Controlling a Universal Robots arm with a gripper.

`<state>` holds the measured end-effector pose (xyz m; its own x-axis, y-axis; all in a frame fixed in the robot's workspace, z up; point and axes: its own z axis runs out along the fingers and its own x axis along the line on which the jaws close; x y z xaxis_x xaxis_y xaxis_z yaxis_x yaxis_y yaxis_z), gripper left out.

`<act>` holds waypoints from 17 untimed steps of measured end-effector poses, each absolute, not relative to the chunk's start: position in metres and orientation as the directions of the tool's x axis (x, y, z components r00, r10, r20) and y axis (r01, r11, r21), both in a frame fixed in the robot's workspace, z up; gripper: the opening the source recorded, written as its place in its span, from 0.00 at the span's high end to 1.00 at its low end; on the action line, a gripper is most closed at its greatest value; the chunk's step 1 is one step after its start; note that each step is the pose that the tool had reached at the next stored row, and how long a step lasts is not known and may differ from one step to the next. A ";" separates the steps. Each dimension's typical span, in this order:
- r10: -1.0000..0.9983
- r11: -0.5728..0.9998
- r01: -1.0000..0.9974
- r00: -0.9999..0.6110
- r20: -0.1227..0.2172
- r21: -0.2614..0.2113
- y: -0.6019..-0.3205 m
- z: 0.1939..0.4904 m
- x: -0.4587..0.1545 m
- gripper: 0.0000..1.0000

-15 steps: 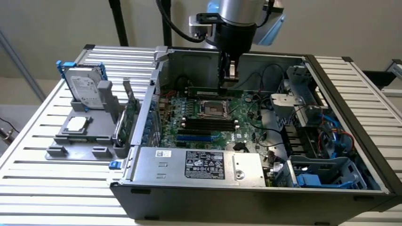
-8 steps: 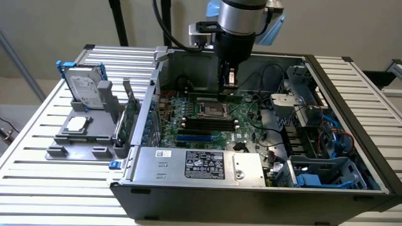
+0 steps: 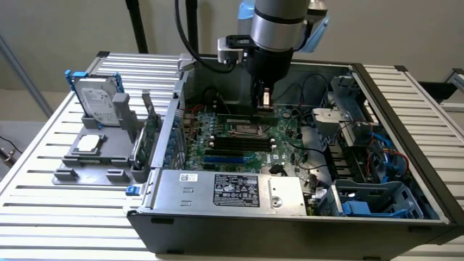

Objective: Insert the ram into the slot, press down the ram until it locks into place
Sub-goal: 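Insert the ram into the slot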

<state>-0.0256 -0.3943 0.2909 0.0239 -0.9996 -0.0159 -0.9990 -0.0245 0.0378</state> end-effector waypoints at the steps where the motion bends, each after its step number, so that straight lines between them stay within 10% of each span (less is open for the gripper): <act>1: -1.000 -0.025 -0.999 0.024 -0.016 0.038 -0.394 0.289 -0.026 0.87; 17: -1.000 -0.022 -0.999 0.022 0.001 0.035 -0.396 0.261 -0.031 0.87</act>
<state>-0.0313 -0.3957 0.2612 0.0218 -0.9998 0.0012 -0.9992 -0.0217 0.0349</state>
